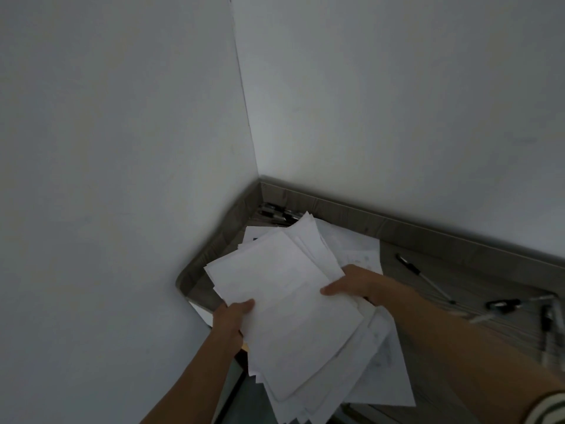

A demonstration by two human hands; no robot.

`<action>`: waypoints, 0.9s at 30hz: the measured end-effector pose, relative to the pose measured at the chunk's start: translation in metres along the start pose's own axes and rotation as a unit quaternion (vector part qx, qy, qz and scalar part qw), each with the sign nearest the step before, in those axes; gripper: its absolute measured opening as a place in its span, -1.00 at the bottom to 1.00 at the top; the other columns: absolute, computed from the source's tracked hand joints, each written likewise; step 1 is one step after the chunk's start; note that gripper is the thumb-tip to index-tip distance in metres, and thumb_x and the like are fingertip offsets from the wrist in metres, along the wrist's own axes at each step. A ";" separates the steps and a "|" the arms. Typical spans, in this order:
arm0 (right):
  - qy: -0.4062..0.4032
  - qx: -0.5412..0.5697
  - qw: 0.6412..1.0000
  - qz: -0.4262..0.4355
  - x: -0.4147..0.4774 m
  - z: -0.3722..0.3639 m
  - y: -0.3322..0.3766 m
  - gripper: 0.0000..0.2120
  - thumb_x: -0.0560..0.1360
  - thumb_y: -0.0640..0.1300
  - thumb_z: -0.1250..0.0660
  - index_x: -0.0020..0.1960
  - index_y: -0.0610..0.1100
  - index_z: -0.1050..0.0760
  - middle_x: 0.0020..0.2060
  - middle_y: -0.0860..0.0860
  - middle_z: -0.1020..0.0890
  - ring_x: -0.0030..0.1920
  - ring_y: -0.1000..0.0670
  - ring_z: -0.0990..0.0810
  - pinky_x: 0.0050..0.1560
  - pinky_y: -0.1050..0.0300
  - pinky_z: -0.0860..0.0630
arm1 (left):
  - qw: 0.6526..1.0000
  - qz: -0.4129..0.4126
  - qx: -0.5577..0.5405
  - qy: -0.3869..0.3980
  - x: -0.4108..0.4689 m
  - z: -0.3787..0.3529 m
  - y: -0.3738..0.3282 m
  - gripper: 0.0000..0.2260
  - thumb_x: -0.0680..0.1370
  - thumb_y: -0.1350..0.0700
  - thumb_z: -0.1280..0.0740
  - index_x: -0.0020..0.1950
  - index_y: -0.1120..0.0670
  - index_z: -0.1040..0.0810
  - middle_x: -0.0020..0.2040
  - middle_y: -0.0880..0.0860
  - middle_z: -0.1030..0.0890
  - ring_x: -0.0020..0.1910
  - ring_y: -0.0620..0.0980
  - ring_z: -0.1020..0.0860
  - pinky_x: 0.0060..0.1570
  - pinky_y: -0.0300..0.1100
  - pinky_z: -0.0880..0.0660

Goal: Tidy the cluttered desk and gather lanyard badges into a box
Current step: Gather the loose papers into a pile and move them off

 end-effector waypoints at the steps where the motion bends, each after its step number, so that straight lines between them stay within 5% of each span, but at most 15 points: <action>1: -0.004 -0.015 1.000 0.012 -0.003 -0.003 0.001 -0.52 0.36 -0.16 -0.55 0.23 -0.23 -0.54 0.03 -0.10 -0.66 -0.12 0.02 -0.64 -0.18 0.22 -0.61 | 1.000 0.001 0.000 0.008 -0.001 -0.002 0.000 -0.60 0.46 0.32 -0.43 0.29 0.30 -0.49 0.23 0.26 -0.56 0.09 0.22 -0.55 0.11 0.11 -0.50; 4: -0.065 -0.036 0.994 0.081 -0.021 0.004 0.018 -0.69 0.42 -0.18 -0.50 0.13 -0.18 -0.57 -0.10 -0.01 -0.64 -0.17 0.05 -0.61 -0.29 0.33 -0.55 | 0.999 -0.032 -0.009 0.032 -0.008 -0.012 -0.014 -0.66 0.46 0.33 -0.43 0.23 0.24 -0.53 0.21 0.22 -0.58 0.04 0.20 -0.57 0.09 0.10 -0.52; 8: -0.122 0.031 0.964 0.232 -0.075 0.036 0.061 -0.88 0.43 -0.14 -0.50 -0.05 -0.12 -0.67 -0.10 -0.09 -0.72 -0.10 -0.09 -0.70 -0.04 0.00 -0.64 | 0.983 -0.141 -0.007 0.117 -0.034 -0.046 -0.076 -0.72 0.42 0.26 -0.47 0.09 0.07 -0.59 0.12 0.08 -0.66 -0.02 0.04 -0.65 -0.17 -0.11 -0.60; 12: -0.121 0.121 0.929 0.328 -0.119 0.061 0.090 -0.78 0.39 -0.09 -0.53 -0.01 -0.16 -0.68 -0.06 -0.13 -0.72 -0.05 -0.14 -0.70 -0.09 -0.02 -0.63 | 0.939 -0.218 0.012 0.266 -0.081 -0.103 -0.138 -0.48 0.35 0.20 -0.49 0.31 0.14 -0.50 0.20 0.11 -0.63 0.14 0.13 -0.61 0.11 0.07 -0.55; 15: -0.104 0.155 0.918 0.351 -0.128 0.071 0.095 -0.72 0.31 -0.11 -0.55 0.01 -0.05 -0.69 0.00 -0.10 -0.71 0.01 -0.09 -0.69 -0.08 0.05 -0.63 | 0.914 -0.285 0.101 0.271 -0.108 -0.125 -0.166 -0.40 0.24 0.13 -0.57 0.24 0.26 -0.54 0.13 0.20 -0.65 0.06 0.17 -0.64 0.05 0.05 -0.59; 20: -0.076 0.156 0.912 0.370 -0.130 0.081 0.087 -0.56 0.28 -0.21 -0.57 0.15 -0.07 -0.63 0.10 -0.12 -0.67 0.11 -0.14 -0.65 0.00 -0.07 -0.63 | 0.853 -0.363 0.256 0.274 -0.125 -0.145 -0.165 -0.50 0.24 0.10 -0.61 0.14 0.09 -0.60 0.04 0.03 -0.69 0.00 0.00 -0.67 -0.06 -0.11 -0.63; 23: -0.090 0.145 0.909 0.379 -0.130 0.078 0.089 -0.51 0.30 -0.21 -0.55 0.22 -0.13 -0.57 0.10 -0.13 -0.67 0.12 -0.14 -0.64 0.00 -0.09 -0.62 | 0.847 -0.381 0.249 0.274 -0.129 -0.155 -0.158 -0.58 0.28 0.19 -0.60 0.10 0.04 -0.62 0.04 0.06 -0.68 0.03 0.03 -0.65 -0.05 -0.03 -0.63; 27: -0.160 0.187 0.888 0.388 -0.141 0.092 0.097 -0.60 0.29 -0.16 -0.55 0.12 -0.07 -0.61 0.07 -0.11 -0.68 0.09 -0.15 -0.65 0.03 -0.15 -0.60 | 0.858 -0.387 0.178 0.288 -0.141 -0.162 -0.174 -0.62 0.20 0.04 -0.64 -0.03 -0.02 -0.68 -0.03 0.01 -0.71 -0.05 0.04 -0.69 -0.18 -0.17 -0.62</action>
Point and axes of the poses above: each hand's wrist, its own x-axis towards the middle knuckle, its own z-axis out of the back of the hand, y = z × x, the point moved 8 cm from there along x, towards the middle knuckle
